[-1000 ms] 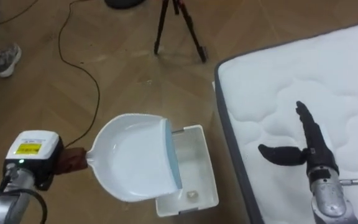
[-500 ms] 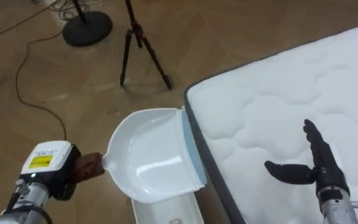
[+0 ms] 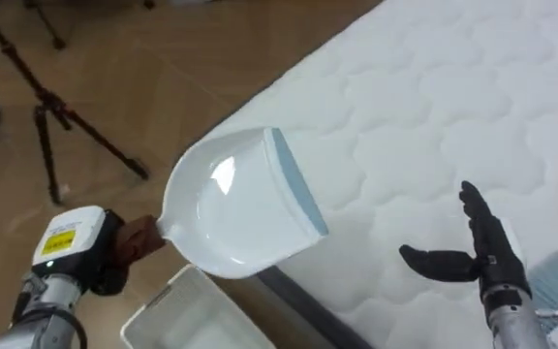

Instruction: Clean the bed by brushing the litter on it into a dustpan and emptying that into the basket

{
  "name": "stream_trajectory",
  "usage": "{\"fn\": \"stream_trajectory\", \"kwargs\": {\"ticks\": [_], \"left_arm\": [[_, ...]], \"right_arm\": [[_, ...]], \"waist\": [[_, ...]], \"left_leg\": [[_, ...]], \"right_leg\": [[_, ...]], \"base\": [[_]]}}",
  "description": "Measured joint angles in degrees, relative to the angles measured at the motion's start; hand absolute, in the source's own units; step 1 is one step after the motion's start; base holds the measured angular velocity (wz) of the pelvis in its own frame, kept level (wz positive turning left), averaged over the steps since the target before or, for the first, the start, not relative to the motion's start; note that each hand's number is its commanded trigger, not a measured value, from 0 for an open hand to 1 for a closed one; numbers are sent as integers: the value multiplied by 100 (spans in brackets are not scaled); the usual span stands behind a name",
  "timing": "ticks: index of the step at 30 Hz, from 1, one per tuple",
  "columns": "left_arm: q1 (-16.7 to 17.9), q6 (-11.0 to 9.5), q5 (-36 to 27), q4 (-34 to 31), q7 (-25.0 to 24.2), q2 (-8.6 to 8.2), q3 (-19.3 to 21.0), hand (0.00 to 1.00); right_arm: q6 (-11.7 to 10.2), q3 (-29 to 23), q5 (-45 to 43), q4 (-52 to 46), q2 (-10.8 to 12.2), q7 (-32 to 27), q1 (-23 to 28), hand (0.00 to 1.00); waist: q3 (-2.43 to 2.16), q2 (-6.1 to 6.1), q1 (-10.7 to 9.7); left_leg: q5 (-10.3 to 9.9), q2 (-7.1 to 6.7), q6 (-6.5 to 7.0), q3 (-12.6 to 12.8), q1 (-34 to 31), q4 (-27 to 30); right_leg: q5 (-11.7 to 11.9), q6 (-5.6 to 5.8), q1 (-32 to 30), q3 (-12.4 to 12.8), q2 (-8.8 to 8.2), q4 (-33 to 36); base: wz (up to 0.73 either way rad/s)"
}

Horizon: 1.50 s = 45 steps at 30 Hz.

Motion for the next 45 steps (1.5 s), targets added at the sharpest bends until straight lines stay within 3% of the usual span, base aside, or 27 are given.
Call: {"fn": "stream_trajectory", "kwargs": {"ticks": [1,2,3,4,6,8,10,11,12,13,15,18,20,21,23,27,31,32,33,34,39,45], "left_arm": [[-5,51,-67,2,-71,-23,-39,100],[13,98,-85,2,-137,-29,-62,100],[26,118,-87,4,-166,-52,-142,100],[42,95,-87,1,-167,-116,-181,100],[59,115,-115,-5,-165,-236,-204,100],[67,165,-252,-9,-165,-282,-358,100],[265,175,-325,-81,-162,-337,-426,100],[326,176,-332,-92,-162,-361,-422,100],[450,176,-341,-104,-162,-443,-382,100],[526,174,-422,-112,-160,-532,-357,100],[539,160,-429,-111,-160,-672,-270,100],[540,59,-431,-115,-158,-757,-257,100],[540,-11,-454,-125,-158,-800,-257,100],[540,-55,-530,-126,-158,-818,-263,100],[536,-113,-614,-129,-156,-829,-267,100],[535,-142,-647,-132,-154,-846,-275,100],[521,-183,-655,-132,-154,-847,-275,100],[523,-198,-657,-129,-154,-851,-275,66],[523,-201,-659,-125,-154,-853,-274,11],[523,-228,-672,-126,-154,-852,-265,0],[523,-305,-701,-126,-154,-864,-258,0],[532,-362,-823,-125,-163,-859,-248,0]], "right_arm": [[15,0,3,23,31,35,-29,0],[50,0,4,28,100,48,30,0],[52,-3,7,26,151,95,137,0],[53,-14,14,23,149,130,190,0],[53,-10,8,20,149,149,236,0],[53,-7,26,19,132,149,307,0],[53,-2,-148,18,166,155,383,0],[53,-1,-212,19,177,159,399,0],[53,0,-303,19,190,207,403,0],[54,-1,-330,20,190,262,362,0],[53,0,-327,-4,207,337,316,0],[53,-9,-322,-16,228,404,321,0],[53,-2,-324,-89,229,418,318,0],[39,-4,-328,-113,230,461,306,0],[56,-3,-328,-98,234,501,317,0],[197,-44,-329,-81,231,594,339,0],[255,-61,-329,-81,235,596,344,0],[255,-61,-326,-82,236,595,344,0],[255,-61,-330,-83,237,593,332,0],[255,-61,-328,-84,237,589,320,0],[290,-61,-328,-75,236,582,327,0],[371,-58,-483,321,250,588,331,0]], "waist": [[39,152,-64],[6,99,-192],[-37,17,-393],[-52,-20,-454],[-48,-12,-504],[-36,5,-505],[-31,56,-478],[-29,66,-446],[-24,73,-366],[-35,74,-254],[-15,20,-209],[-51,-135,-325],[-56,-141,-311],[-42,-97,-352],[-3,-39,-493],[23,84,-683],[10,126,-778],[13,124,-775],[14,120,-747],[15,116,-732],[3,58,-617],[-52,-79,-620]], "left_leg": [[-302,52,145,-271,-95,349],[-304,28,102,-239,-52,297],[-226,-39,-27,-213,107,60],[-87,-58,-133,-116,265,-202],[101,-54,-105,61,467,-519],[133,-44,-70,232,623,-597],[141,-55,-77,224,825,-669],[143,-76,-84,131,863,-673],[133,-205,-172,-344,921,-673],[113,-394,-264,-999,937,-677],[106,-464,-285,-1330,975,-699],[134,-395,-255,-1213,1134,-925],[242,-336,-44,-1121,1220,-1007],[291,-307,155,-1196,1242,-1009],[281,-265,191,-1261,1298,-1024],[281,-230,189,-1250,1401,-1221],[283,-228,187,-1225,1437,-1309],[283,-218,186,-1139,1474,-1340],[283,-214,186,-1059,1501,-1372],[283,-215,186,-961,1502,-1387],[282,-230,185,-596,1516,-1405],[282,-238,187,-620,1622,-1620]], "right_leg": [[-92,42,-74,-29,110,302],[-134,41,-49,-75,113,277],[-143,20,31,-103,100,64],[-104,-36,122,-141,125,-115],[3,-137,216,-102,246,-358],[293,-120,284,186,345,-519],[332,-169,269,647,471,-519],[340,-188,258,778,513,-513],[347,-225,213,1059,592,-488],[380,-276,117,1391,719,-437],[417,-327,68,1641,867,-427],[466,-428,77,1894,1045,-497],[522,-509,91,2097,1171,-583],[568,-548,156,2169,1246,-657],[604,-581,240,2202,1309,-741],[612,-633,226,2345,1410,-814],[592,-663,164,2442,1454,-809],[592,-664,150,2515,1481,-802],[590,-665,127,2617,1512,-779],[576,-661,65,2692,1530,-710],[550,-635,-136,2808,1556,-489],[587,-640,-106,2807,1587,-538]], "base": [[-77],[-14],[-8],[-22],[-57],[-65],[-97],[-122],[-140],[-143],[-98],[-54],[-68],[-44],[-26],[-20],[-19],[-33],[-48],[-45],[-42],[-7]]}}
